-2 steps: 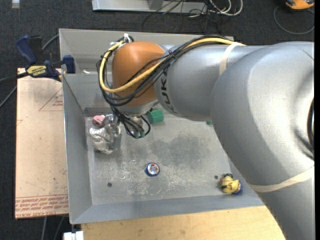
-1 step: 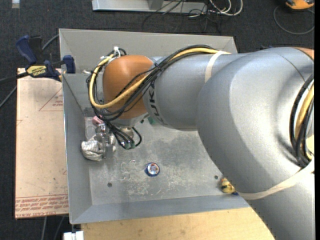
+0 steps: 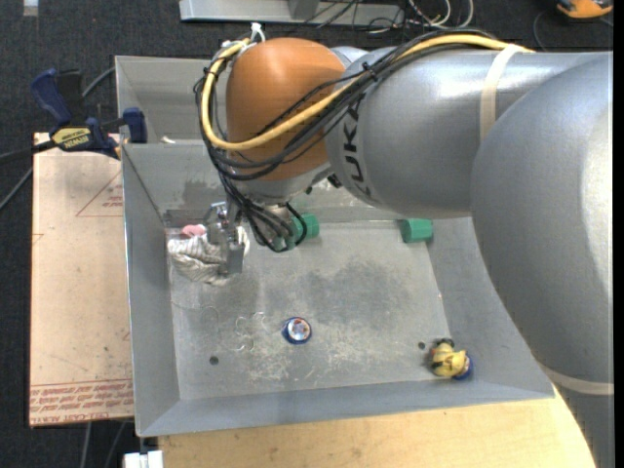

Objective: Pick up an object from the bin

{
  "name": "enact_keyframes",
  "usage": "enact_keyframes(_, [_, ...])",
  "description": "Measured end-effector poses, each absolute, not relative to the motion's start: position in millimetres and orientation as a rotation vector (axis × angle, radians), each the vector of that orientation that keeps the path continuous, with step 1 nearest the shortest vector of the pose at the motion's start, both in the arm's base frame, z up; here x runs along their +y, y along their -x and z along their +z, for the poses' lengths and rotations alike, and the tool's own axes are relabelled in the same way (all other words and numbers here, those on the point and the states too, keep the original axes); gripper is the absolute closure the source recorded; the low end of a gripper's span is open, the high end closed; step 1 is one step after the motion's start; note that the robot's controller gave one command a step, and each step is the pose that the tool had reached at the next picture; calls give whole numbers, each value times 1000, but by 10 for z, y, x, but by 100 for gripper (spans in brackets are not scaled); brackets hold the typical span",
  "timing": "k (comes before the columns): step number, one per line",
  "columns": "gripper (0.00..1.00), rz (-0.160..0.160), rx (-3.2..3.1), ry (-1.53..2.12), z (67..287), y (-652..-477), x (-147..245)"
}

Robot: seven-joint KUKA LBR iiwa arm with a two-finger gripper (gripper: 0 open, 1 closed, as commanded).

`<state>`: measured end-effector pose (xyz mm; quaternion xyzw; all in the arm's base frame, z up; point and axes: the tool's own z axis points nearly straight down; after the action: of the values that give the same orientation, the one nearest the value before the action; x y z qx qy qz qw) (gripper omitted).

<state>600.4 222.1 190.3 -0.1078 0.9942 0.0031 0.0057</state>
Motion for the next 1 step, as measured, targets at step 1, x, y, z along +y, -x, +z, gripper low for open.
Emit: enact_keyframes(1, [100,10,3112,337,1902,-6004,2221])
